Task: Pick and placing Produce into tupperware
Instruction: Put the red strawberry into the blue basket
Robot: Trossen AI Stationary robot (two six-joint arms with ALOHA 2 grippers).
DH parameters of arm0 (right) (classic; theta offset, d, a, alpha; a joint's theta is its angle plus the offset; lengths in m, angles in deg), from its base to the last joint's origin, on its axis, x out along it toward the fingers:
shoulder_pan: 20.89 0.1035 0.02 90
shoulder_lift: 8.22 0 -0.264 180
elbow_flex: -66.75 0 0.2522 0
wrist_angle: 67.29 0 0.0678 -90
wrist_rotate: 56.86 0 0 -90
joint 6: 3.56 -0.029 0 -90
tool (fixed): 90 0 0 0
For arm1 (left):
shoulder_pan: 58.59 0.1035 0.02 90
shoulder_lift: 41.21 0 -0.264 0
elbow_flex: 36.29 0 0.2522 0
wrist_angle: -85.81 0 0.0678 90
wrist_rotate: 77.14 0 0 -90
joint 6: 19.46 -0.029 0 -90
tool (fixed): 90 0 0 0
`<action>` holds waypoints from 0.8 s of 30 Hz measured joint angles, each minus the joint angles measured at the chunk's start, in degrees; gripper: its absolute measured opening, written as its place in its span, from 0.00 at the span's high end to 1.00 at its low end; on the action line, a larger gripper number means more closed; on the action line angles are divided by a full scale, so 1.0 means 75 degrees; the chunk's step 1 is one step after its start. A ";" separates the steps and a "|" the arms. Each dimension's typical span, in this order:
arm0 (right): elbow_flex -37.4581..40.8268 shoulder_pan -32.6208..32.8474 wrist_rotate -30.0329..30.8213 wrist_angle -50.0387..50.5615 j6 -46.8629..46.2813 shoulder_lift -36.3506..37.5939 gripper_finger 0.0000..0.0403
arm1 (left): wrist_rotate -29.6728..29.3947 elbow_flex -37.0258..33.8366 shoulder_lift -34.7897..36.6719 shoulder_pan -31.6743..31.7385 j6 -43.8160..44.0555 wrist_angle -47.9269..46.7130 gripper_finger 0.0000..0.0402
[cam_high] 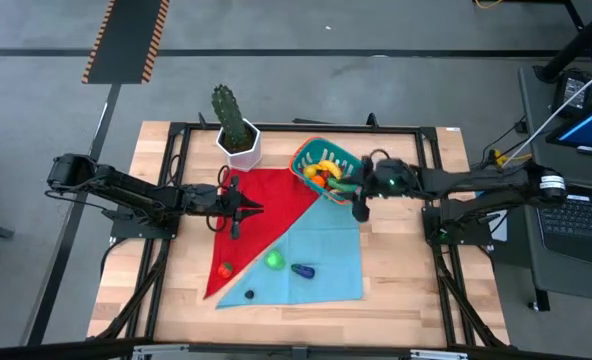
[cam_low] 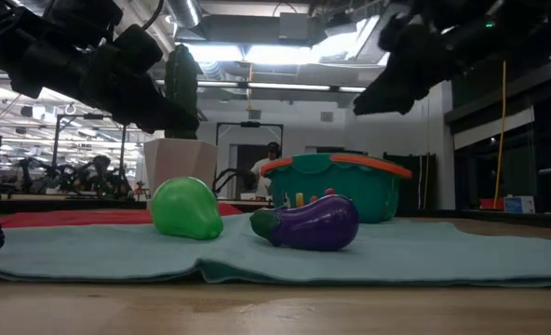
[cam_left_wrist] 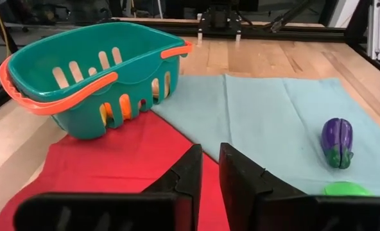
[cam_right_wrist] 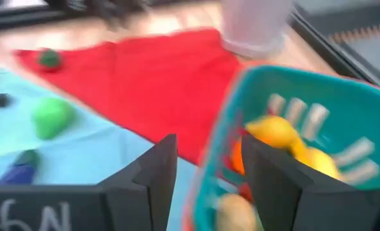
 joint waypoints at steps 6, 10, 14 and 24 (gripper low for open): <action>0.0844 0.0789 0.0064 -0.1620 0.0091 0.0140 0.57 | -0.0053 0.0000 0.0000 0.0002 -0.0021 -0.0002 0.92; 0.1090 0.1128 0.0056 -0.1905 -0.0214 0.0143 0.57 | 0.0108 0.0001 0.0000 -0.0020 -0.0027 0.0018 0.92; 0.1110 0.1422 0.0280 -0.2019 -0.0215 0.0141 0.57 | 0.0316 0.0000 0.0000 -0.0031 -0.0114 0.0064 0.86; 0.1104 0.1649 0.0399 -0.2448 -0.0021 0.0141 0.57 | 0.0402 0.0000 0.0000 -0.0076 -0.0044 0.0064 0.49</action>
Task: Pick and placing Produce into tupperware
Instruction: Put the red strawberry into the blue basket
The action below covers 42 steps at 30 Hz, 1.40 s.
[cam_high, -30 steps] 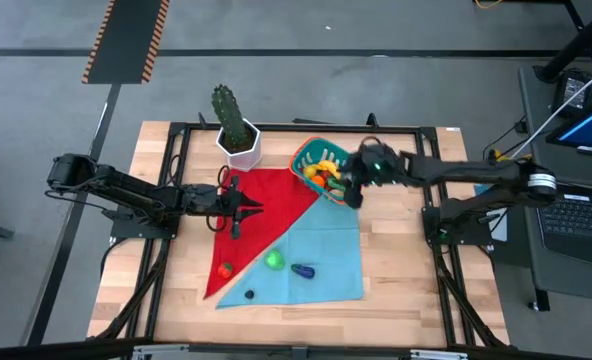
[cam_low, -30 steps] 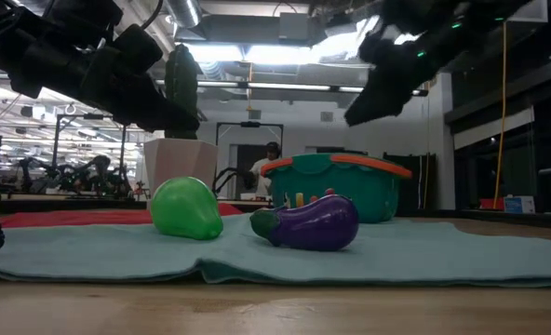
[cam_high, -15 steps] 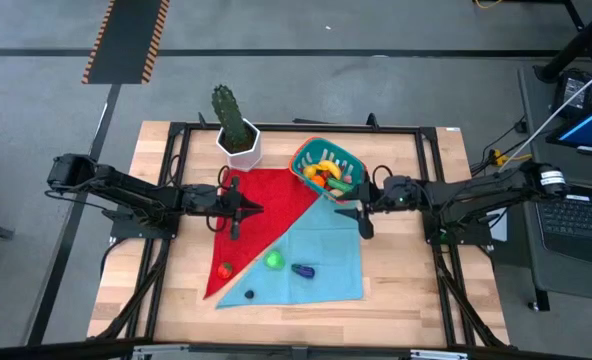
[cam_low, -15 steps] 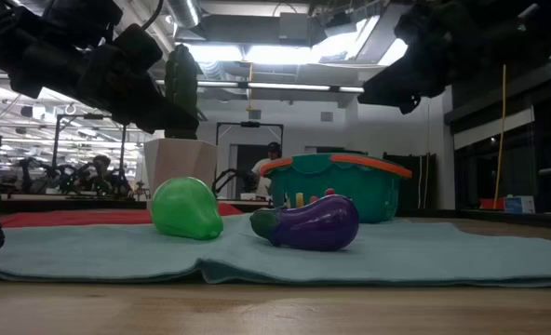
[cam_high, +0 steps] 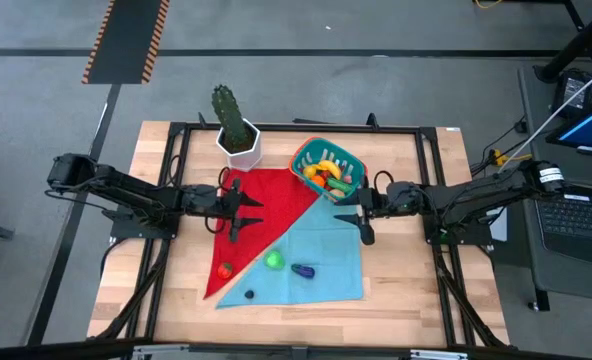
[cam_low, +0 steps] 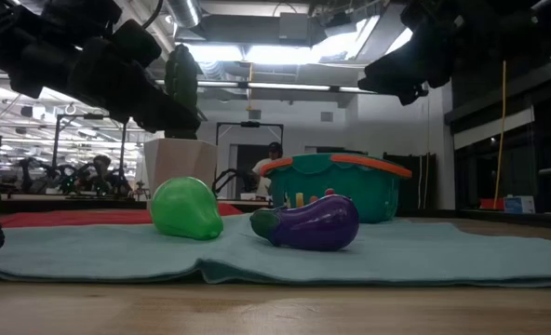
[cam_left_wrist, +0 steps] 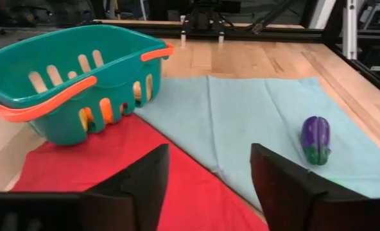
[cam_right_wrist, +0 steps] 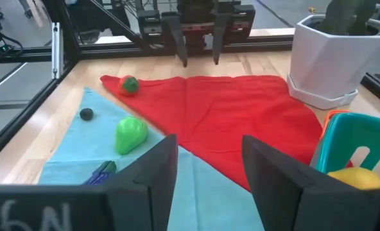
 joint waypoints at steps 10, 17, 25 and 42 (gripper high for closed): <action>0.0000 -0.0003 -0.0001 -0.0017 -0.0030 0.0000 0.57 | -0.0052 0.0006 0.0000 -0.0159 0.0631 -0.0285 0.44; 0.0000 0.0002 -0.0003 -0.0010 -0.0249 0.0000 0.57 | -0.2028 0.0006 0.0057 -0.1390 0.1126 -0.1124 0.44; 0.0000 0.0295 0.0000 0.0009 -0.0254 -0.0003 0.57 | -0.4040 0.0009 0.0939 -0.3847 0.1559 -0.1176 0.44; 0.0000 0.1374 -0.0001 0.0015 -0.0673 -0.0009 0.57 | -0.7906 0.3718 -0.1140 -0.7650 0.6574 -0.7068 0.44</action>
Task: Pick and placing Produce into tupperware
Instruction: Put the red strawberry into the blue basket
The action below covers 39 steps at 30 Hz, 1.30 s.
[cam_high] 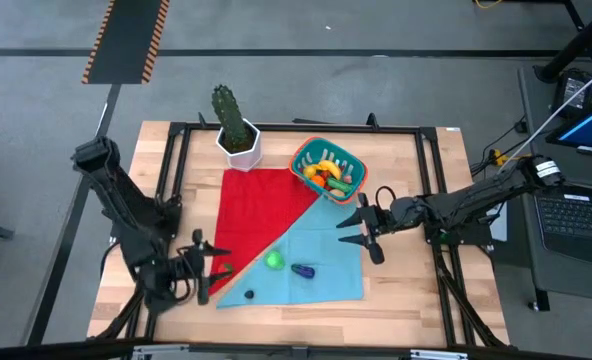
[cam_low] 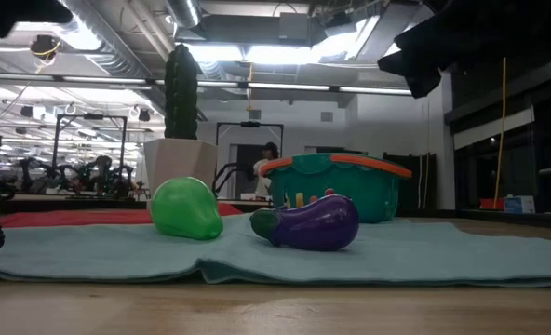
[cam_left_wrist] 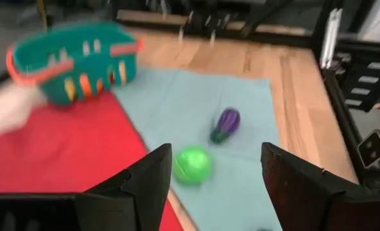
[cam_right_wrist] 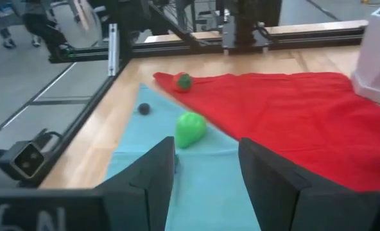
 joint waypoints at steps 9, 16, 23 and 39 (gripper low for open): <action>-0.0003 0.0595 0.0001 0.0000 0.0009 0.0000 0.57 | 0.1505 0.2490 -0.2270 -0.0017 0.4619 -0.3783 0.44; -0.0003 0.0839 0.0001 0.0000 0.0009 0.0000 0.57 | 0.3132 0.4602 -0.3670 -0.0017 0.7107 -0.6432 0.44; -0.0009 0.1011 0.0000 0.0004 -0.0209 -0.0243 0.57 | 0.4529 0.5392 -0.4504 0.0148 0.9045 -0.8178 0.44; -0.0009 0.1007 0.0001 -0.0084 -0.1167 -0.0924 0.57 | 0.4650 0.5369 -0.4552 0.0596 0.7012 -0.7089 0.45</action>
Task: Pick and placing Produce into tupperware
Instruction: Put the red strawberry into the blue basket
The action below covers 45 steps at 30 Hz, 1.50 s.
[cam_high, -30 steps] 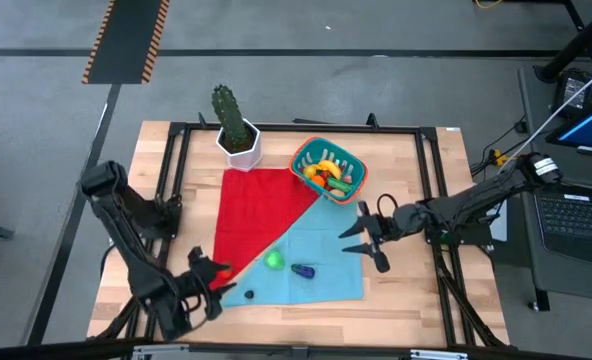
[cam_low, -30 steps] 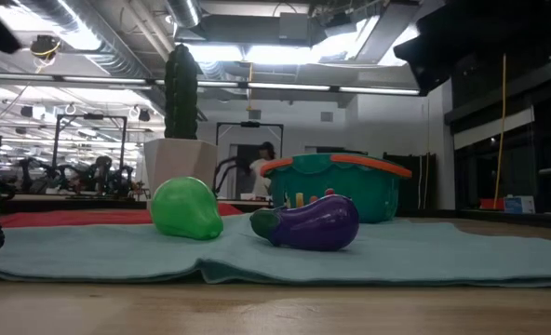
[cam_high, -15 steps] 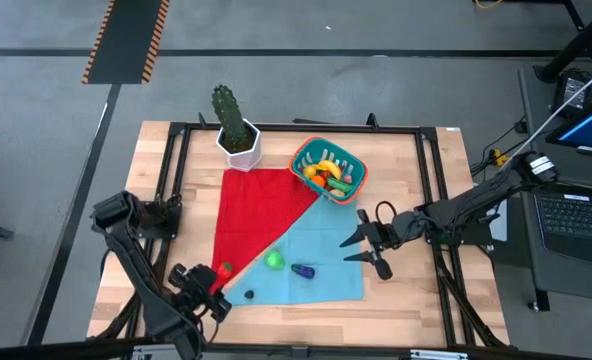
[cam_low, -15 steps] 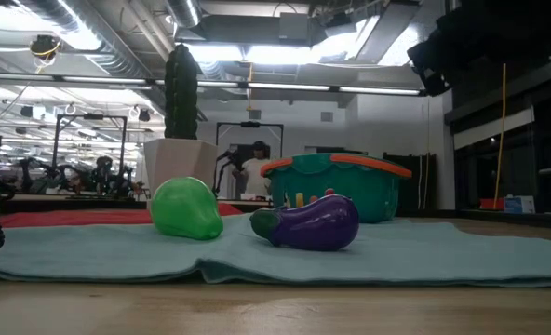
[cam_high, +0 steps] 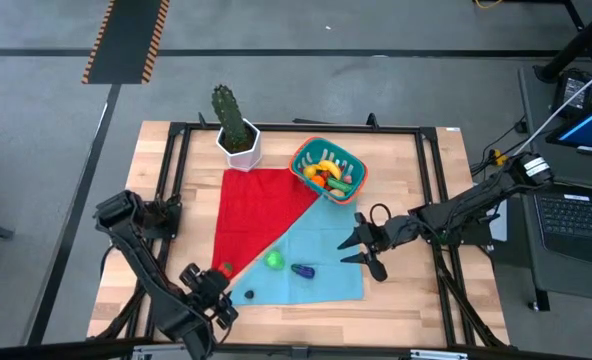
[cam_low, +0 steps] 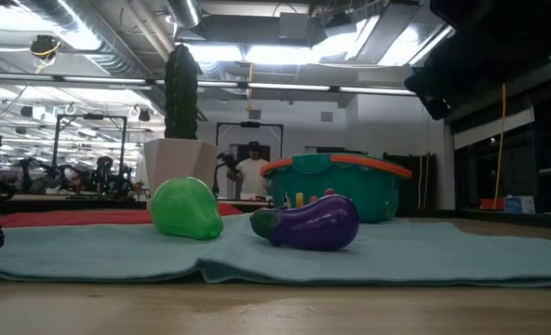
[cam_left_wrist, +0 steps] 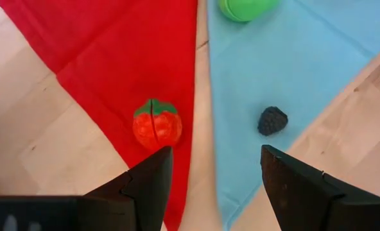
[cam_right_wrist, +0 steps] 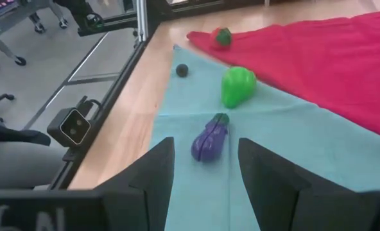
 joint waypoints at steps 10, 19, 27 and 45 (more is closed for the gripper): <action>0.0000 0.0000 -0.0003 -0.1122 0.1023 0.0006 0.57 | 0.0179 -0.0648 0.0003 0.0441 0.0030 0.0059 0.45; 0.0000 -0.0001 -0.0002 -0.1178 0.1045 0.0006 0.57 | 0.1352 -0.1231 0.0003 0.0948 0.0035 0.0387 0.45; 0.0000 0.0000 -0.0003 -0.1177 0.1024 0.0006 0.57 | 0.1359 -0.1448 0.0003 0.1188 -0.0221 0.0936 0.45; 0.0000 0.0003 -0.0009 -0.1175 0.0993 0.0006 0.57 | 0.1385 -0.1866 0.0006 0.1200 -0.0228 0.1465 0.45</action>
